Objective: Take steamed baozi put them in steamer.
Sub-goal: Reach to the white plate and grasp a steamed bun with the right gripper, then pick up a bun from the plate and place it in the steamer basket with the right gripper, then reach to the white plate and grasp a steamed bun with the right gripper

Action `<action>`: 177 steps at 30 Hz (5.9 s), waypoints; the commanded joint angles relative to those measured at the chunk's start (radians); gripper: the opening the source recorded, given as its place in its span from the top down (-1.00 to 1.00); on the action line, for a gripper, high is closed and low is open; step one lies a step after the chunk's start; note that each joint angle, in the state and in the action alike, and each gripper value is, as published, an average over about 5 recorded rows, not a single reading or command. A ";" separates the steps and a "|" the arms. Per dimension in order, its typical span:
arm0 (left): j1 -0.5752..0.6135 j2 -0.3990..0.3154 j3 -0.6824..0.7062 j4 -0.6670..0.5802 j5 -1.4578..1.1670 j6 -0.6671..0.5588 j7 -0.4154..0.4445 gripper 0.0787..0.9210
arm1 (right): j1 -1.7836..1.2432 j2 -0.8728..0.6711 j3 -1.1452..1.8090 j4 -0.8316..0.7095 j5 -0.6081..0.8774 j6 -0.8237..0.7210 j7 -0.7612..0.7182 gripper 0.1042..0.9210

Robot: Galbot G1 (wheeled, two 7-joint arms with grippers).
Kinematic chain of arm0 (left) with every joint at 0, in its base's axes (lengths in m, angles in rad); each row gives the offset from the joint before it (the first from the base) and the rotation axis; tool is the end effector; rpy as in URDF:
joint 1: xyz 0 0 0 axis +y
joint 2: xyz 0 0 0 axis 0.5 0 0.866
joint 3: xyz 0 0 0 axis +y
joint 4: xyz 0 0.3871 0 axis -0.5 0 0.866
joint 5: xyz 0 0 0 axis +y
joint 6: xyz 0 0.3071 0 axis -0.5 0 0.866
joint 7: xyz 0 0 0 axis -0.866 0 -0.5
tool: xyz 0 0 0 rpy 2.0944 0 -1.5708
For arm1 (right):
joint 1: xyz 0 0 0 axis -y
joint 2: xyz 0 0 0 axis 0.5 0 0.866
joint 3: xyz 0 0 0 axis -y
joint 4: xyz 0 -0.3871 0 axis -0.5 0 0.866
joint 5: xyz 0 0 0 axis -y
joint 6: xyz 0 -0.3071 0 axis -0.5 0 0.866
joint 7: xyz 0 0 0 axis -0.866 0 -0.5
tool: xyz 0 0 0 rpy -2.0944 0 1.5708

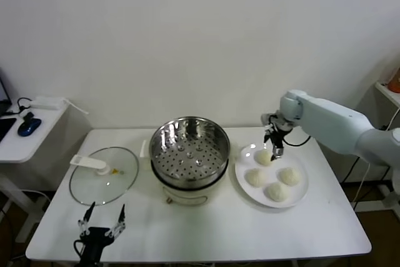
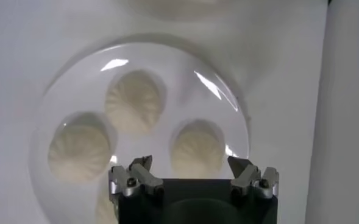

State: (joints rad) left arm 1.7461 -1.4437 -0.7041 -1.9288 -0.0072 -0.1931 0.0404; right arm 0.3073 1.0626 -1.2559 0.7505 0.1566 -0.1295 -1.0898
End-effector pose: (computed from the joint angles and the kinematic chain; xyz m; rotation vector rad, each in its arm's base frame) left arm 0.0425 0.0867 -0.3893 0.0506 -2.9872 -0.2982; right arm 0.6100 -0.1186 -0.1785 1.2339 -1.2604 1.3717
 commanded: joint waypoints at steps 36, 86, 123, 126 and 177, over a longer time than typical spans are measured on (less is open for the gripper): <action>-0.028 0.000 0.003 0.057 0.017 -0.029 -0.001 -0.77 | -0.138 0.113 0.183 -0.231 -0.169 0.075 0.028 -0.56; -0.039 -0.008 0.013 0.063 0.046 -0.039 -0.006 -0.77 | 0.325 0.386 -0.158 0.049 -0.042 0.791 0.073 -0.05; -0.050 -0.023 0.013 0.062 0.054 -0.038 -0.006 -0.77 | 0.140 0.445 -0.018 -0.132 -0.128 0.830 0.144 -0.63; -0.049 -0.025 0.011 0.058 0.055 -0.035 -0.006 -0.77 | 0.160 0.424 -0.030 -0.102 -0.099 0.826 0.133 -0.74; -0.034 -0.023 -0.008 0.079 0.054 -0.042 -0.003 -0.77 | 0.292 -0.064 -0.544 0.444 0.484 -0.065 0.183 -0.76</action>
State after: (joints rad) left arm 1.7115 -1.4659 -0.7101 -1.8508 0.0454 -0.2341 0.0376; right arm 0.6872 1.0337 -1.8254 1.1620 0.7058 -0.1572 -0.9506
